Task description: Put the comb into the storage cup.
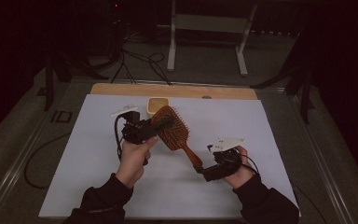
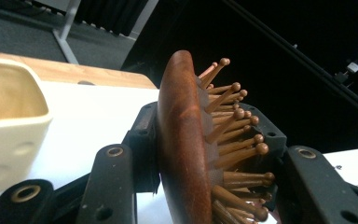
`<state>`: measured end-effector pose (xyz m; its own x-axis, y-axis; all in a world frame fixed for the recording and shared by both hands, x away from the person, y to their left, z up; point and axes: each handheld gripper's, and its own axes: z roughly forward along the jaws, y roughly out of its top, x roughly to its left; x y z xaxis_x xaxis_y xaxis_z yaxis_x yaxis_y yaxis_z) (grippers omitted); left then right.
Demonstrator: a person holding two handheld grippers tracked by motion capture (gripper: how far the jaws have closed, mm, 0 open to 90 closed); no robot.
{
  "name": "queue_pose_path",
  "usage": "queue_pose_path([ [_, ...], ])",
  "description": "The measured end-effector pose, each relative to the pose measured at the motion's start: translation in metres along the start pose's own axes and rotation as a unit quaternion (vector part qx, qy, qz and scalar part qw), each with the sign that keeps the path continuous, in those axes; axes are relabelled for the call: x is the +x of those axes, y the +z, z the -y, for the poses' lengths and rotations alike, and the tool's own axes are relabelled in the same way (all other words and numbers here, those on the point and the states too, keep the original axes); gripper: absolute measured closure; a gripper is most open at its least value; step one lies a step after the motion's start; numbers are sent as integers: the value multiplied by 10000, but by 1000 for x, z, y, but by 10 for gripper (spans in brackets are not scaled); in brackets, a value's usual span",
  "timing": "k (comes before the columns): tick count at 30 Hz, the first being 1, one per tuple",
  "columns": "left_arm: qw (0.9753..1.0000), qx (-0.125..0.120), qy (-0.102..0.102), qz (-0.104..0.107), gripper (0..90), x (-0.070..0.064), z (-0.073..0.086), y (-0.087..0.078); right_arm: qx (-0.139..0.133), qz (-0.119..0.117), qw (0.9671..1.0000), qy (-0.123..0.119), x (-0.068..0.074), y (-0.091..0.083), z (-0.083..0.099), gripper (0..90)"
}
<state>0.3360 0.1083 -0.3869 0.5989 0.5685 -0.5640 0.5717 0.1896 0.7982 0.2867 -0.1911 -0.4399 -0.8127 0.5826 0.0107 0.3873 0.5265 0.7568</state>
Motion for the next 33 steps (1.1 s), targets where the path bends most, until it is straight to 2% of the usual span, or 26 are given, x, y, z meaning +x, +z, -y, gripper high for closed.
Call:
queue_pose_path([
  [7, 9997, -21, 196, -151, 556, -2, -18, -7, -170, 205, 9996, 33, -5, -6, 16, 107],
  [12, 9992, -2, 331, -207, 555, -4, -28, -9, -250, 250, 9991, 223, -11, -7, 28, 104],
  [15, 9991, 28, 359, -221, 555, -5, -34, -9, -337, 176, 9986, 367, -14, -9, 34, 104],
  [17, 9987, 56, 434, -272, 555, -6, -38, -9, -447, 151, 9983, 343, -16, -13, 38, 96],
  [21, 9982, 63, 511, -305, 555, -8, -47, -12, -495, 290, 9975, 424, -25, -15, 48, 96],
  [22, 9979, 40, 554, -329, 555, -8, -50, -13, -480, 275, 9977, 386, -26, -16, 51, 96],
  [24, 9973, 31, 634, -368, 555, -9, -55, -14, -477, 440, 9975, 275, -26, -16, 55, 96],
  [28, 9968, -25, 665, -441, 555, -9, -68, -16, -438, 367, 9981, 225, -28, -15, 64, 95],
  [33, 9950, -170, 793, -586, 555, -11, -89, -20, -529, 302, 9976, 322, -31, -16, 68, 96],
])
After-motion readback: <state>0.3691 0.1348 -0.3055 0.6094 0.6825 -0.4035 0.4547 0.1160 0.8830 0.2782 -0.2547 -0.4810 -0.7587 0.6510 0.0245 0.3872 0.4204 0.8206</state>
